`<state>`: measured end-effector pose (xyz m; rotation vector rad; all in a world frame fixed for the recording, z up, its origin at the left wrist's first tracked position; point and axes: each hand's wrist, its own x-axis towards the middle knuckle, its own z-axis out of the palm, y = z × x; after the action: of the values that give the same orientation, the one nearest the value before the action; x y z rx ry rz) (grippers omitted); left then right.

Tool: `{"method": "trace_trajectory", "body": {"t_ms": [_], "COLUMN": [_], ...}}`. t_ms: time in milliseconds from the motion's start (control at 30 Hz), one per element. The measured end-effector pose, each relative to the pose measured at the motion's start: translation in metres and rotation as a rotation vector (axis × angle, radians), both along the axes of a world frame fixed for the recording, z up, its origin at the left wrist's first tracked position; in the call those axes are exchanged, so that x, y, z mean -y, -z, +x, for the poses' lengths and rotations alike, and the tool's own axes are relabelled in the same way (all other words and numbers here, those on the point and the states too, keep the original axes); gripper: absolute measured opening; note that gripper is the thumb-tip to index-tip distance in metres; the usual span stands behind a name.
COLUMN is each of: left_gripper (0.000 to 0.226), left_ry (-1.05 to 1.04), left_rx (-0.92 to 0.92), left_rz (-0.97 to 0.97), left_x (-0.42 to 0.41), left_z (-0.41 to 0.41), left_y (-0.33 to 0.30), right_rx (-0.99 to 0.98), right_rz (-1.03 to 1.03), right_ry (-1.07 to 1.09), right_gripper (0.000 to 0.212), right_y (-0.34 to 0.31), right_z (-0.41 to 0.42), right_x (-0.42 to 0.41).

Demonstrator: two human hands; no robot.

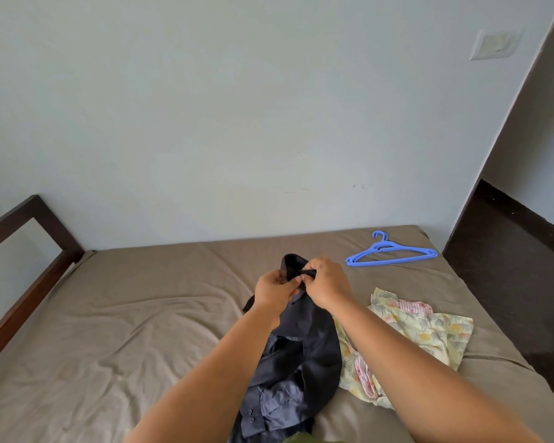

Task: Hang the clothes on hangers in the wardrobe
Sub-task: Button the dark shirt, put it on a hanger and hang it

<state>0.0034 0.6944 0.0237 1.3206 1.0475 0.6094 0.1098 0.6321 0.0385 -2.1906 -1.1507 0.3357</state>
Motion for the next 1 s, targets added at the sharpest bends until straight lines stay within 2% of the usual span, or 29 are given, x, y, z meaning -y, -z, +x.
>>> {"method": "trace_trajectory", "body": {"t_ms": [167, 500, 600, 667, 800, 900, 1000], "left_gripper": [0.005, 0.009, 0.008, 0.012, 0.014, 0.012, 0.01], "left_ry": [-0.035, 0.047, 0.042, 0.023, -0.093, -0.14, -0.143], "left_rx": [0.017, -0.19, -0.168, -0.117, 0.04, 0.136, 0.079], "left_rz": [-0.04, 0.279, 0.301, 0.275, -0.018, -0.187, -0.094], "left_x": [0.006, 0.011, 0.013, 0.013, 0.017, 0.02, 0.018], "left_z": [0.001, -0.002, -0.003, -0.003, 0.0, 0.0, -0.002], "left_y": [0.003, 0.006, 0.006, 0.005, 0.003, 0.003, 0.003], "right_rx": [-0.016, 0.002, -0.016, -0.042, -0.05, 0.023, 0.131], "right_rz": [0.001, 0.012, 0.015, 0.022, 0.018, 0.033, 0.048], "right_ry": [-0.009, -0.004, 0.0, 0.019, 0.044, 0.052, 0.038], "right_gripper": [0.012, 0.013, 0.014, 0.014, 0.011, 0.01, 0.012], "right_y": [0.007, 0.011, 0.01, 0.009, 0.008, 0.008, 0.008], "right_z": [-0.001, -0.003, -0.005, -0.005, -0.007, -0.009, -0.009], "right_x": [0.004, 0.009, 0.008, 0.008, 0.007, 0.008, 0.01]}}
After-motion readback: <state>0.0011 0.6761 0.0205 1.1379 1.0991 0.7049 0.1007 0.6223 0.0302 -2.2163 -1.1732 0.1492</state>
